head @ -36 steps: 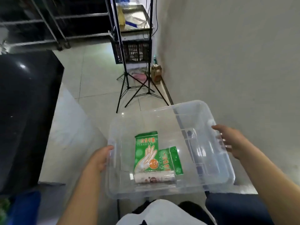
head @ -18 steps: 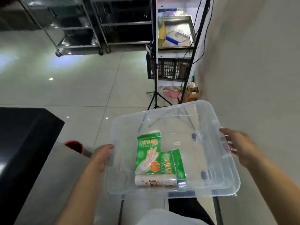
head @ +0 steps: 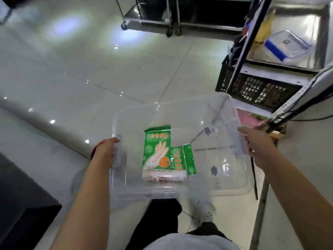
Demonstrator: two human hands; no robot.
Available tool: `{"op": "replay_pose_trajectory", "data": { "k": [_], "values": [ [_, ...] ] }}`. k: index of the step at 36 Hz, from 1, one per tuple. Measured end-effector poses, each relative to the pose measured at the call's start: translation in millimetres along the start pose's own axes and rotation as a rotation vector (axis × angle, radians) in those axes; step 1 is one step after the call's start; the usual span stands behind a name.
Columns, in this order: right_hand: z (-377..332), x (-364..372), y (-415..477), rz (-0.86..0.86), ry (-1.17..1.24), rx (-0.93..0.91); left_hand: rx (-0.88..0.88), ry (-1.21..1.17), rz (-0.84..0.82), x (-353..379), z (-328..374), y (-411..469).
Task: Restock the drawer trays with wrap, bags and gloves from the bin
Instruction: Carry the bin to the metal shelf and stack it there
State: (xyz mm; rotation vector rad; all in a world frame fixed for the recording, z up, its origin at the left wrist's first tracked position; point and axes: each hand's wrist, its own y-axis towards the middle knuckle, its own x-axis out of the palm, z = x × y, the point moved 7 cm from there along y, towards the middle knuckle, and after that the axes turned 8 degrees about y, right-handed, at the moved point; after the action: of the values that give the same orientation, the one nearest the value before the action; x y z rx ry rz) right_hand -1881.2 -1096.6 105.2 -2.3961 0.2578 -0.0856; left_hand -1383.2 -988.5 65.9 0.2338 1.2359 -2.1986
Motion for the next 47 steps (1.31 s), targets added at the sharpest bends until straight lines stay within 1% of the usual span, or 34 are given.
{"op": "replay_pose_trajectory", "data": {
  "k": [3, 6, 9, 12, 15, 20, 25, 30, 35, 41, 47],
  "values": [
    [-35.1, 42.0, 38.2, -0.017, -0.028, 0.0, -0.02, -0.05, 0.056, -5.0, 34.2, 25.9],
    [-69.2, 79.3, 70.9, -0.01, -0.058, -0.001, -0.012, -0.082, 0.02, 2.7, 79.4, 57.4],
    [-103.7, 111.8, 103.5, 0.034, -0.069, 0.005, 0.028, -0.102, -0.03, 13.5, 133.4, 94.7],
    [-144.1, 149.3, 128.8, 0.049, -0.053, -0.011, 0.044, -0.096, -0.087, 16.8, 183.0, 131.3],
    [-187.2, 182.1, 146.8, 0.064, -0.023, -0.044, 0.065, -0.085, -0.105, 10.8, 236.4, 158.7],
    [-260.9, 228.3, 169.9, 0.075, -0.039, -0.142, 0.159, -0.03, -0.144, 5.6, 345.1, 201.2],
    [-316.5, 263.8, 200.4, 0.07, -0.026, -0.176, 0.257, -0.041, -0.148, 8.8, 448.0, 230.2],
    [-362.7, 297.9, 259.6, 0.1, 0.011, -0.176, 0.316, -0.021, -0.198, 27.5, 532.4, 269.5],
    [-400.4, 335.4, 349.6, 0.13, 0.041, -0.18, 0.316, 0.014, -0.201, 55.0, 602.1, 335.3],
    [-441.0, 381.6, 451.4, 0.147, 0.116, -0.083, 0.267, 0.086, -0.226, 97.1, 701.3, 410.1],
    [-488.7, 404.2, 522.1, 0.209, 0.146, -0.02, 0.261, 0.147, -0.289, 147.8, 810.5, 466.9]
  ]
}}
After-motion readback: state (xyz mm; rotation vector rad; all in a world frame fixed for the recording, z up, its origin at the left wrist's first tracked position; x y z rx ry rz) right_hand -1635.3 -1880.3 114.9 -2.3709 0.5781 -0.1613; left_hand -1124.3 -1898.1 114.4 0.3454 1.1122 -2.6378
